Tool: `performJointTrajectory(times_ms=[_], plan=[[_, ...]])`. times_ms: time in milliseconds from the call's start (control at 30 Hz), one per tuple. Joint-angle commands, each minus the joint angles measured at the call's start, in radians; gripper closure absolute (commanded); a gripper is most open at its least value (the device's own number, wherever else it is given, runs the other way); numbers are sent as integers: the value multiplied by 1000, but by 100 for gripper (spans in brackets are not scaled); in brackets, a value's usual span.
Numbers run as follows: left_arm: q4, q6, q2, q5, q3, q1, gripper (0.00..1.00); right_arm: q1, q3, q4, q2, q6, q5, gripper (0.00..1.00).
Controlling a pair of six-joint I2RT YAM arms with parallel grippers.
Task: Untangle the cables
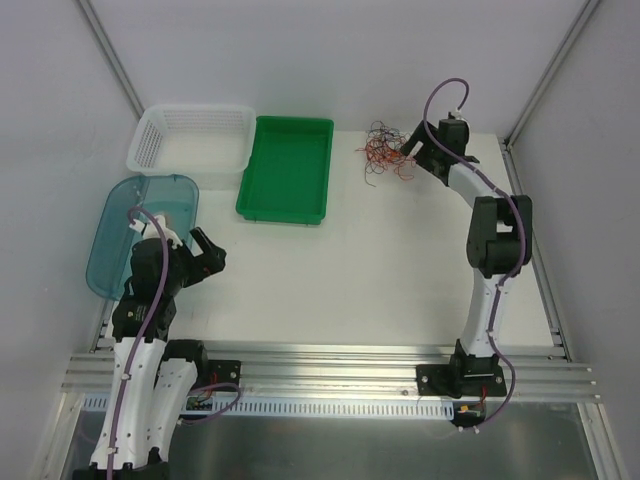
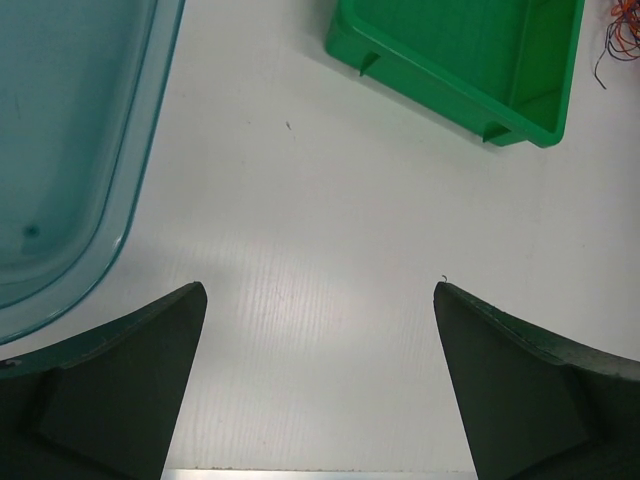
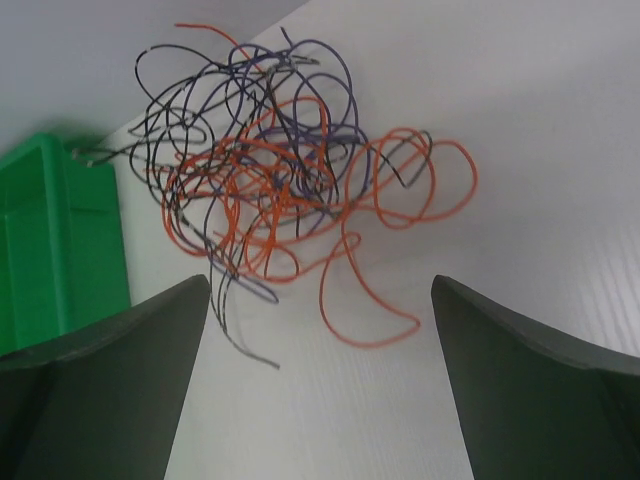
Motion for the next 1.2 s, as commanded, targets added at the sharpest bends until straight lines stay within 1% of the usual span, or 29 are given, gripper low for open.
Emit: performJointTrajectory(times_ms=[0,100,133,167,233,267,300,333,400,433,500,533,633,667,700,733,767,800,867,900,933,967,1000,1033,1100,1133,1167], plan=[[52,21,31,54,4,-9,1,-3,166,93,146,24,-62,2],[53,21,43,62,4,-9,1,-6,284,110,237,25,-100,1],[55,23,45,60,2,-7,1,-6,317,103,295,28,-120,1],[55,23,48,60,4,-9,1,-6,344,100,320,36,-129,5],[56,23,57,60,2,-7,1,-6,401,113,378,48,-149,8],[58,24,68,59,6,-9,1,-6,426,132,412,79,-157,22],[58,24,68,59,6,-9,1,-6,429,138,412,79,-160,23],[58,24,68,60,6,-9,1,-6,428,146,423,82,-164,40],[58,26,69,60,4,-9,1,-6,417,161,423,91,-171,56],[59,24,68,62,4,-9,1,-6,385,172,416,91,-177,75],[61,24,65,66,2,-9,1,-6,322,210,368,94,-181,90],[64,26,62,71,1,-9,1,-6,247,224,345,91,-186,99],[75,26,57,94,-5,-9,1,-6,114,270,215,76,-207,99],[87,24,57,121,-10,-9,1,-6,17,277,167,68,-217,99],[92,24,60,138,-17,-7,1,-6,-40,285,77,52,-232,99],[95,24,62,155,-16,-7,1,-5,-90,276,20,44,-238,99],[101,29,69,199,-17,-7,1,-3,-190,259,-30,30,-241,99],[108,29,71,220,-22,-7,1,-3,-236,221,-142,16,-256,99],[122,32,74,260,-28,-9,1,0,-325,155,-247,-36,-269,99],[134,34,75,293,-30,-9,1,3,-402,71,-306,-51,-281,99],[139,37,74,306,-30,-9,1,9,-442,29,-401,-68,-295,99],[142,37,74,313,-33,-9,1,15,-476,-13,-455,-96,-309,99],[150,37,74,335,-34,-7,1,24,-547,-108,-501,-111,-324,99],[153,40,75,346,-36,-9,1,46,-580,-150,-602,-126,-327,99],[159,40,82,373,-42,-9,1,81,-676,-259,-701,-177,-318,99],[161,40,85,399,-44,-9,1,130,-703,-290,-802,-189,-313,99],[164,40,94,412,-45,-9,1,159,-732,-317,-842,-199,-313,99]])
